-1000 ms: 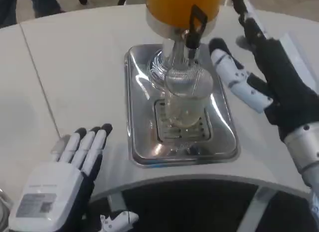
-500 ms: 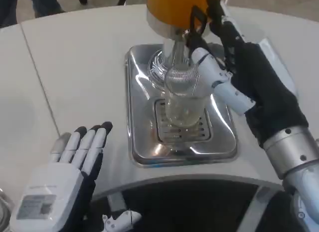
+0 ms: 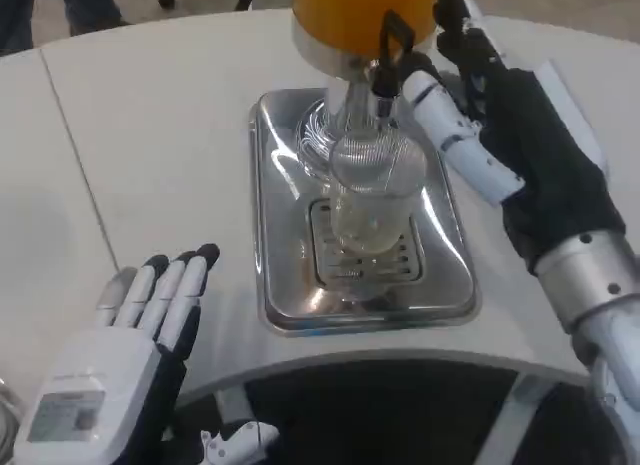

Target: Grasp the cup under the faucet to collect the drink, then remove the cup.

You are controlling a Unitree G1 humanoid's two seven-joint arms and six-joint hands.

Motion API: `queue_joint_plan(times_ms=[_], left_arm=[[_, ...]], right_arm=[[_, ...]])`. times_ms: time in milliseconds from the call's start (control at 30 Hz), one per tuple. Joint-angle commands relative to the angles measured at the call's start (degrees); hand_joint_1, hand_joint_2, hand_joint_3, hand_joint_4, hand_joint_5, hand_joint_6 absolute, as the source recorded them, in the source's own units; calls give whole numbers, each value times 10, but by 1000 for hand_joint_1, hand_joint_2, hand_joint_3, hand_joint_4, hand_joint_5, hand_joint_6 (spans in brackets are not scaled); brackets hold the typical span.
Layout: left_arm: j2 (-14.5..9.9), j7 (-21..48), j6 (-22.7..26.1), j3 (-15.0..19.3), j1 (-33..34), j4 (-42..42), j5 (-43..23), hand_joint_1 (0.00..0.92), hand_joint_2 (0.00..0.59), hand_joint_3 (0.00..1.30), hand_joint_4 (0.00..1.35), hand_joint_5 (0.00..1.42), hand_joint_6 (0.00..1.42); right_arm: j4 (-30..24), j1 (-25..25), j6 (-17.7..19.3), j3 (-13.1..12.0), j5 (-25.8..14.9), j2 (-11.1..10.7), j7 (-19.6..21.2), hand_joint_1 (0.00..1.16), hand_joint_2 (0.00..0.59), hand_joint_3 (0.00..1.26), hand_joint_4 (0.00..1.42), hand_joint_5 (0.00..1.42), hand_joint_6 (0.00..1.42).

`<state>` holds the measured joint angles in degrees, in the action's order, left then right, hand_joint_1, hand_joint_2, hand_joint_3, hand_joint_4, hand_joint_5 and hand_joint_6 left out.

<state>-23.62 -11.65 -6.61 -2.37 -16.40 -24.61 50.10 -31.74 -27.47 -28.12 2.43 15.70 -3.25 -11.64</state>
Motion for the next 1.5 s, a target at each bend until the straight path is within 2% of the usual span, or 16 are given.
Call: queue_joint_plan(times_ms=[33,167,367,600,767,867,900,1100,1200,1400,1500], left_arm=[[-1,-6,-8,7,-5,10,-1,172,130,0,0,0,0],[-1,-6,-11,11,-2,17,-4,171,129,0,0,0,0],[0,-8,-16,12,2,25,-4,169,125,0,0,0,0],[2,-7,-17,9,9,33,-3,168,124,0,0,0,5],[2,-6,-18,9,12,37,-5,167,124,0,0,0,7],[2,-5,-18,9,15,40,-7,155,115,0,0,0,9],[2,-4,-18,8,16,41,-7,140,115,0,0,0,10],[2,-3,-18,7,22,47,-12,17,91,0,0,1,10],[4,-11,-20,7,23,51,-11,0,84,0,0,3,18],[7,-2,-12,3,30,59,-12,0,87,0,0,0,19],[10,2,-8,0,35,61,-11,0,87,0,0,0,14]], right_arm=[[19,-30,-15,-3,-26,-20,-15,307,504,0,0,0,48],[29,-55,-28,2,-47,-37,-31,280,503,6,0,0,48],[27,-58,-35,34,-49,-60,-46,256,486,14,0,0,48],[25,-50,-52,39,-61,-65,-44,248,486,14,0,0,48],[20,-71,-63,61,-54,-97,-64,227,494,25,0,0,46],[17,-86,-87,76,-44,-117,-73,168,478,34,0,0,48],[19,-97,-100,83,-42,-128,-84,161,476,34,0,0,49],[32,-148,-120,128,-25,-186,-140,81,486,64,0,3,48],[25,-170,-122,164,11,-211,-154,75,489,67,0,3,48],[29,-197,-133,203,57,-227,-181,67,494,75,0,13,60],[27,-219,-134,235,98,-246,-208,65,498,75,0,14,61]])
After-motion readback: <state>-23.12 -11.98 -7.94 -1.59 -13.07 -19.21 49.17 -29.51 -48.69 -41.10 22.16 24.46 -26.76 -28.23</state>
